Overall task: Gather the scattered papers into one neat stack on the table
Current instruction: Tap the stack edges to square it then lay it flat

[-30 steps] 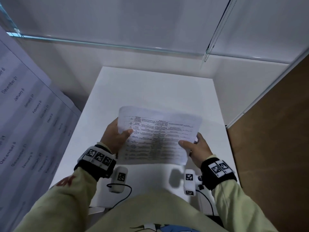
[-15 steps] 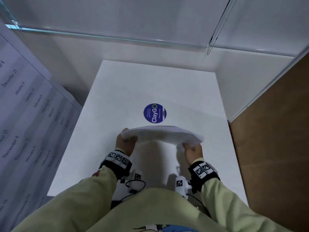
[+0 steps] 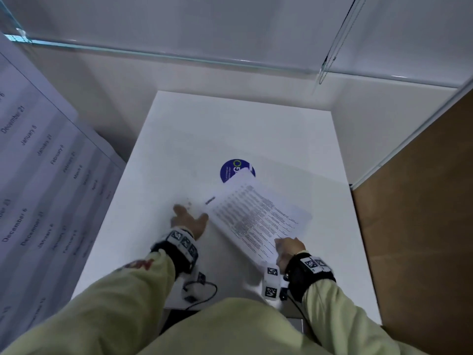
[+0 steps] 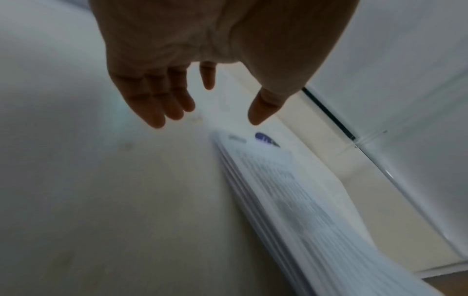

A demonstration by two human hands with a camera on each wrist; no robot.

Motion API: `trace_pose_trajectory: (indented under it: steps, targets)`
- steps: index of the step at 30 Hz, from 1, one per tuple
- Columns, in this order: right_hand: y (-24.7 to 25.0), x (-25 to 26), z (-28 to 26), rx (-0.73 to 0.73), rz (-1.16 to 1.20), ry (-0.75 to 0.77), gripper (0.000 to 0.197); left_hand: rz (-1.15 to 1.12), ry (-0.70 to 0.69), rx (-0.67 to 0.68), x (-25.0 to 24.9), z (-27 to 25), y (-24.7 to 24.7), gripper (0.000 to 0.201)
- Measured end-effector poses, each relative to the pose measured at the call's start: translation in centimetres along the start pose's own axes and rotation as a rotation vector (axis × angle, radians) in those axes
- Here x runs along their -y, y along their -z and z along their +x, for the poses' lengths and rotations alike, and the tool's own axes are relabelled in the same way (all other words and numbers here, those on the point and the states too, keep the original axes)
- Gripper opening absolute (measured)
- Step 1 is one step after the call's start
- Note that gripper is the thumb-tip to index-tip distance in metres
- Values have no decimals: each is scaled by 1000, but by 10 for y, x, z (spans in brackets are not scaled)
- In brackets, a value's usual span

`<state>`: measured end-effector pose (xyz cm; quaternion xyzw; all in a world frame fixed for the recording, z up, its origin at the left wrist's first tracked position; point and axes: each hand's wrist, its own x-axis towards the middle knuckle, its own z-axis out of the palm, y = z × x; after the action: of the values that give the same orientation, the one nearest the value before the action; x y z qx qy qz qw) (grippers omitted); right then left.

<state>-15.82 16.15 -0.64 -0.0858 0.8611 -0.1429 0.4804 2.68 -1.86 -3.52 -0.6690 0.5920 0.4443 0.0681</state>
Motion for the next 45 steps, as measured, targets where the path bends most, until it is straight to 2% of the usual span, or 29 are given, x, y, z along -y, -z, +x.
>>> trace_pose_trajectory:
  steps: [1, 3, 5, 6, 7, 9, 10, 12, 13, 15, 18, 20, 23, 25, 28, 29, 34, 38, 41, 43, 45]
  targets:
    - [-10, 6, 0, -26, -40, 16, 35, -111, 121, 71, 4, -8, -10, 99]
    - [-23, 12, 4, -63, 0, 8, 39, -439, 326, 304, 9, -20, -30, 82]
    - [-35, 20, 6, -62, -58, 72, 35, -617, 383, 490, 6, -29, -47, 65]
    - [-42, 23, 6, -53, -42, 46, 32, -650, 353, 520, 5, -30, -53, 57]
    - [-45, 25, 5, -56, -22, 58, 30, -659, 305, 514, 1, -33, -54, 44]
    - [-54, 29, 0, -34, 159, -10, 32, -655, 233, 422, -1, -28, -59, 23]
    - [-58, 27, 2, 9, 336, -66, 33, -629, 204, 376, 0, -23, -61, 25]
    - [-68, 23, 7, 115, 854, -136, 38, -563, 156, 359, 12, -10, -63, 34]
    - [-68, 20, 7, 136, 1035, -157, 38, -539, 146, 377, 19, -3, -62, 37]
    - [-57, 3, 12, 88, 1176, -151, 36, -465, 145, 422, 43, 29, -68, 54]
    - [-34, -12, 26, -9, 987, -72, 46, -378, 120, 452, 73, 71, -74, 71]
    - [-21, -18, 31, 25, 867, -53, 41, -312, 91, 421, 52, 46, -52, 65]
    - [-21, -19, 31, 83, 638, 11, 38, -128, 51, 269, 13, -1, -23, 50]
    - [-25, -20, 32, 25, 446, 65, 39, -46, 67, 177, 5, -9, -19, 54]
    - [-25, -19, 28, -42, 287, 114, 18, 73, 48, 75, 5, -12, -21, 53]
    - [-26, -19, 28, -53, 247, 137, 20, 120, 38, 59, 6, -13, -22, 49]
    - [-27, -20, 26, -98, 89, 192, 14, 273, -40, 57, 8, -14, -22, 40]
    - [-23, -16, 25, -98, -150, 244, 13, 334, -28, 70, 6, -13, -17, 46]
    - [-16, -9, 27, -150, -285, 231, 16, 379, -21, 8, 4, -11, -11, 60]
    - [-13, 0, 28, -224, -338, 262, 23, 430, -135, -55, 2, -8, -6, 71]
    - [-14, 12, 29, -237, -477, 406, 41, 550, -333, -104, -3, -4, -4, 73]
